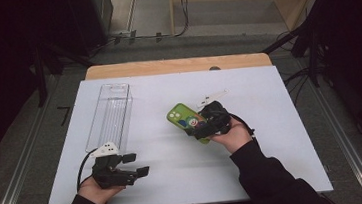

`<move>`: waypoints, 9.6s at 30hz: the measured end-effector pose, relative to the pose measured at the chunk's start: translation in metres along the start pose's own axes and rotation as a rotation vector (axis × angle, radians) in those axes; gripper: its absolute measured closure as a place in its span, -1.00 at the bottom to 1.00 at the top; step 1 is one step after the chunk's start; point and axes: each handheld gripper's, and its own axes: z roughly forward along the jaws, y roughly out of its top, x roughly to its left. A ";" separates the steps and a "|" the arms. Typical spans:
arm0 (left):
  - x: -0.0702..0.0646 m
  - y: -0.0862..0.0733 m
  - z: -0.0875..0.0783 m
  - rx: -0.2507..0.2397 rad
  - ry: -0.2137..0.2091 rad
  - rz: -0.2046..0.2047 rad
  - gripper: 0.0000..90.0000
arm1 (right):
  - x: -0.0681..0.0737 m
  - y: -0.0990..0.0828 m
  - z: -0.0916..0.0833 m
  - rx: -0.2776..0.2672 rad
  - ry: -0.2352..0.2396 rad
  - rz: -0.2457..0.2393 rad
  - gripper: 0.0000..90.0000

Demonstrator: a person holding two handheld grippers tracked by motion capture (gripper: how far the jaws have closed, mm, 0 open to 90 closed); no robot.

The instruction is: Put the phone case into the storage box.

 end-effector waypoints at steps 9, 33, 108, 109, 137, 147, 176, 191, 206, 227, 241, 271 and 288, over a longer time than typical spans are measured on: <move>-0.008 0.012 -0.003 -0.002 0.010 -0.023 -0.50 | 0.002 -0.009 -0.005 -0.011 0.006 0.025 -0.68; -0.018 0.051 0.012 0.001 0.024 -0.089 -0.50 | 0.014 -0.029 -0.011 -0.036 -0.019 0.105 -0.68; 0.005 0.122 0.072 -0.017 0.147 -0.270 -0.38 | 0.051 -0.042 0.022 -0.291 0.003 0.337 -0.68; 0.005 0.122 0.073 -0.018 0.146 -0.274 -0.36 | 0.052 -0.042 0.022 -0.293 0.002 0.338 -0.68; 0.006 0.122 0.074 -0.097 0.079 -0.357 0.49 | 0.059 -0.043 0.029 -0.410 0.051 0.391 -0.68; 0.009 0.121 0.071 -0.127 0.001 -0.406 0.65 | 0.061 -0.043 0.031 -0.420 0.024 0.358 -0.69; -0.006 0.128 0.059 -0.173 0.014 -0.248 0.72 | 0.047 -0.016 0.011 -0.271 0.063 0.186 -1.00; -0.007 0.132 0.052 -0.122 -0.057 -0.150 0.72 | 0.032 -0.007 -0.010 -0.213 0.189 0.060 -1.00; -0.010 0.133 0.049 -0.074 -0.122 -0.086 0.72 | 0.012 -0.009 -0.034 -0.174 0.226 0.014 -1.00; -0.011 0.133 0.048 -0.042 -0.265 -0.038 0.72 | -0.003 -0.005 -0.052 -0.165 0.255 -0.029 -1.00; -0.013 0.132 0.051 -0.023 -0.317 -0.002 0.72 | -0.004 0.000 -0.054 -0.164 0.276 -0.050 -1.00; -0.020 0.129 0.056 -0.015 -0.404 0.109 0.72 | -0.004 0.005 -0.045 -0.165 0.427 -0.141 0.14; -0.017 0.128 0.055 -0.023 -0.421 0.112 0.66 | -0.010 0.005 -0.046 -0.119 0.554 -0.117 0.65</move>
